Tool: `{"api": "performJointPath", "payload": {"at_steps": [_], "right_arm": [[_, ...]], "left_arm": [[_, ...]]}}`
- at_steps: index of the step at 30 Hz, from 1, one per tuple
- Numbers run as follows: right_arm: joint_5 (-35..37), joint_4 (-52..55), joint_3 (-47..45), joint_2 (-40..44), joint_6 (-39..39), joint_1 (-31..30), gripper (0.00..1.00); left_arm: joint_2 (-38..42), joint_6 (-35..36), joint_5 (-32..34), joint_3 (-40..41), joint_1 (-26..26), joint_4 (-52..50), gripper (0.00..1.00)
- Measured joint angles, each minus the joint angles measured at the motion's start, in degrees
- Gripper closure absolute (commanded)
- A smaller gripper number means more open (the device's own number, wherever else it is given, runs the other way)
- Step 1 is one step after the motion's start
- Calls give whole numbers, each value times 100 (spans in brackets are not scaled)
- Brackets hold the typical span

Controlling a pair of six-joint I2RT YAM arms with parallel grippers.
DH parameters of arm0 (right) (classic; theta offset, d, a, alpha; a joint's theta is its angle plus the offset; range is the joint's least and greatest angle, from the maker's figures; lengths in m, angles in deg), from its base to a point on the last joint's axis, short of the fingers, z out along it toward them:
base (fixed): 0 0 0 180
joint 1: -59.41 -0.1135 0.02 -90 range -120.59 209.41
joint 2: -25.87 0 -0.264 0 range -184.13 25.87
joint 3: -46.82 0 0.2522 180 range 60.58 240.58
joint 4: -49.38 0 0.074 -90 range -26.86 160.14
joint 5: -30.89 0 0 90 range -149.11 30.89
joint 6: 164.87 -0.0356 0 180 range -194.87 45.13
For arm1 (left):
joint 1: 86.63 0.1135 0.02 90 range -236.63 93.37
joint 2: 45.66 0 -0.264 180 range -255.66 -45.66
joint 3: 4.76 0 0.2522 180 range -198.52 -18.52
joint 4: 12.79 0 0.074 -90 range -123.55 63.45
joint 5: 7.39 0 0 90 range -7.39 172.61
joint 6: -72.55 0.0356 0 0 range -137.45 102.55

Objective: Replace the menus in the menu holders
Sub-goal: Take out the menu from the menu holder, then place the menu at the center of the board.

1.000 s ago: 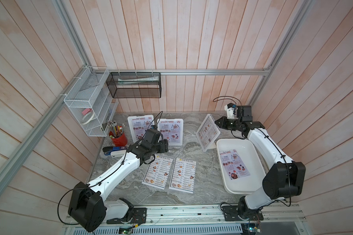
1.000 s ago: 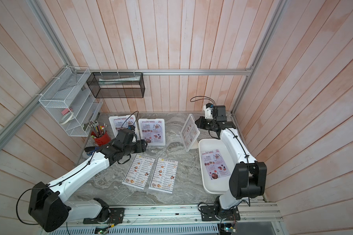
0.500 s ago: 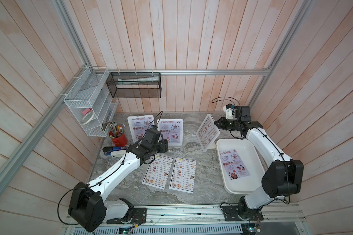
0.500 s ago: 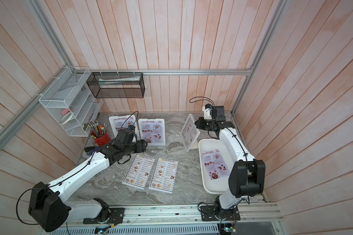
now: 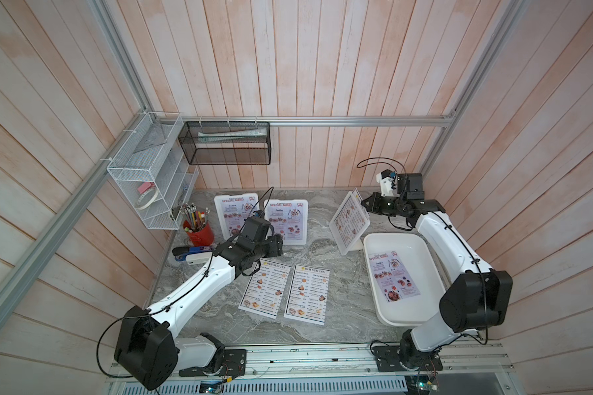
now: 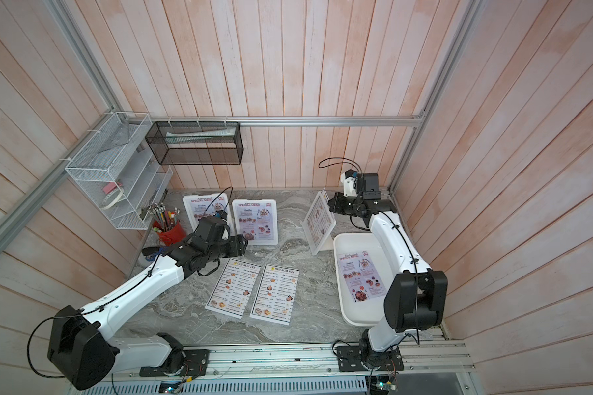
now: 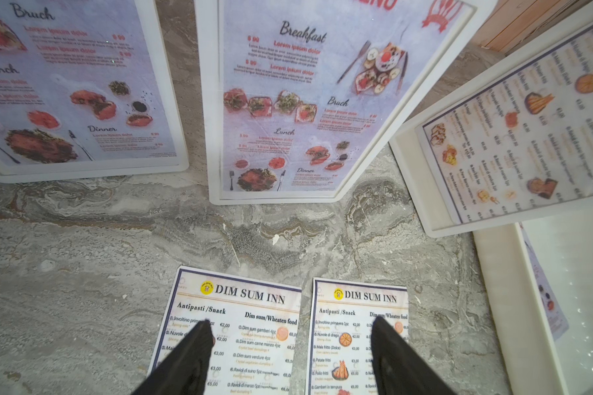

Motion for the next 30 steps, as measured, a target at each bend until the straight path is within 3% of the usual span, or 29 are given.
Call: {"api": "performJointPath", "payload": {"at_steps": [8,17,24,30], "right_arm": [[-9,291,693,0,39,0,100],[-310,649,2302,50,157,-122,100],[-415,966,3101,81,540,-1464,100],[-570,817,2583,83,590,-2837,100]], "left_arm": [[9,0,4,0,0,-7,25],[44,7,129,-42,2,-42,24],[76,0,302,-238,101,-153,22],[227,-50,520,-243,586,-404,18]]}}
